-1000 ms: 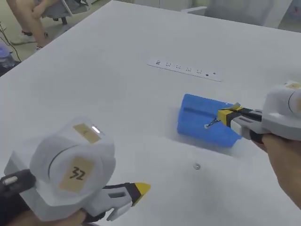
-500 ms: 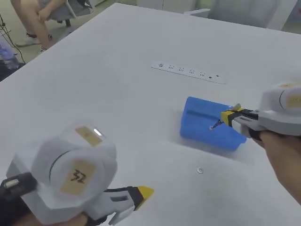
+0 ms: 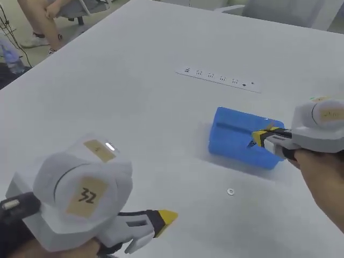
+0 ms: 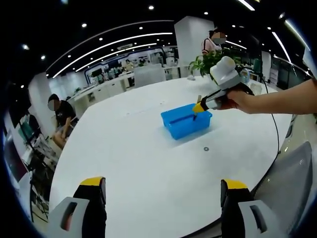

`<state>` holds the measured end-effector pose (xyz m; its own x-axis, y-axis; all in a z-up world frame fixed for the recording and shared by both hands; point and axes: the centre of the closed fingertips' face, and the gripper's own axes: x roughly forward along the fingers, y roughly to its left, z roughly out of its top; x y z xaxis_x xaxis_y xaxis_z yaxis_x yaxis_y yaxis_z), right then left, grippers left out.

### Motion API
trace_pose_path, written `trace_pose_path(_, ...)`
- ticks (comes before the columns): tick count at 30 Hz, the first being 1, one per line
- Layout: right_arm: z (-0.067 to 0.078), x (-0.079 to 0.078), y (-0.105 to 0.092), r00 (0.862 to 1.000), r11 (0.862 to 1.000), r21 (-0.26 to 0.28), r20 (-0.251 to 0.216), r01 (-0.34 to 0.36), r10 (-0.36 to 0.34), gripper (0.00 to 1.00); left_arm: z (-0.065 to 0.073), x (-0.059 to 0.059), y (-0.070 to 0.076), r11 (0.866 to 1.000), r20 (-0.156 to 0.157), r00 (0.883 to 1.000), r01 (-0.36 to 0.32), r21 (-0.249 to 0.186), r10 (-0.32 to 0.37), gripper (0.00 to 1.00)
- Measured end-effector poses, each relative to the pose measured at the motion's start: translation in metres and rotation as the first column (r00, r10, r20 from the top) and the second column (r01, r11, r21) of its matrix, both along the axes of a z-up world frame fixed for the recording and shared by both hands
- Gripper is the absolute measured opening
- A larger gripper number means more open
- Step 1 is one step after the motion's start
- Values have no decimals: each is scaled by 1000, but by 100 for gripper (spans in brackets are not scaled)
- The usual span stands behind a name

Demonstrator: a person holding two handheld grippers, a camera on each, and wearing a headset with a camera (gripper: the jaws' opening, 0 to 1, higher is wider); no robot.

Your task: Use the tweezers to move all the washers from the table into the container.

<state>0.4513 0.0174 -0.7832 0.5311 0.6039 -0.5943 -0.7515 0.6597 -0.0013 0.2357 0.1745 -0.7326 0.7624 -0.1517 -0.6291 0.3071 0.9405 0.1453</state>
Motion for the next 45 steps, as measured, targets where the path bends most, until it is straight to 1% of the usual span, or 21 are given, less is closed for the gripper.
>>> trace_pose_path(3, -4, 2, -1, 1000, 1000, -13, -3, -2, 2, 0, -1, 0, 0, 1000, -1, 1000, 0, -2, 0, 99)
trace_pose_path(11, -9, 0, 2, 1000, 1000, -22, -17, -13, 13, 0, -2, 0, -1, 1000, -6, 1000, 8, 6, -8, 99)
trace_pose_path(16, -14, 2, 2, 1000, 999, -32, -20, -20, 19, 0, -2, 1, 0, 1000, -7, 1000, 2, 4, -2, 99)
trace_pose_path(19, -17, 3, 1, 999, 999, -33, -27, -20, 19, 1, -2, 0, 0, 1000, -10, 1000, 5, 12, -5, 99)
trace_pose_path(22, -15, 2, 4, 999, 999, -27, -27, -24, 23, 1, -2, 0, 1, 1000, -11, 1000, 2, 9, -2, 99)
trace_pose_path(26, -16, 6, 3, 999, 999, -25, -32, -19, 19, 1, -2, 1, 1, 1000, -11, 1000, 6, 12, -6, 99)
trace_pose_path(31, -16, 5, 4, 999, 1000, 5, -39, -9, 9, 1, -1, 2, 0, 1000, -10, 1000, 11, 16, -11, 99)
trace_pose_path(34, -16, 7, 3, 1000, 1000, -4, -23, -14, 14, 1, -1, 3, -1, 1000, -12, 1000, 17, 22, -16, 99)
trace_pose_path(38, -14, 5, 6, 1000, 1000, 5, -18, -19, 19, 2, 2, 4, 0, 1000, -5, 1000, 15, 22, -15, 99)
trace_pose_path(40, -14, 3, 7, 1000, 1000, -10, -2, -22, 22, 2, 3, 4, 0, 1000, -2, 1000, 13, 23, -13, 99)
trace_pose_path(42, -11, 3, 6, 1000, 1000, -5, 2, -20, 20, 2, 3, 4, 0, 999, -1, 1000, 16, 30, -16, 99)
trace_pose_path(45, -5, 2, 5, 1000, 1000, 8, -5, -9, 9, 2, 3, 3, -1, 999, 0, 1000, 17, 28, -17, 99)
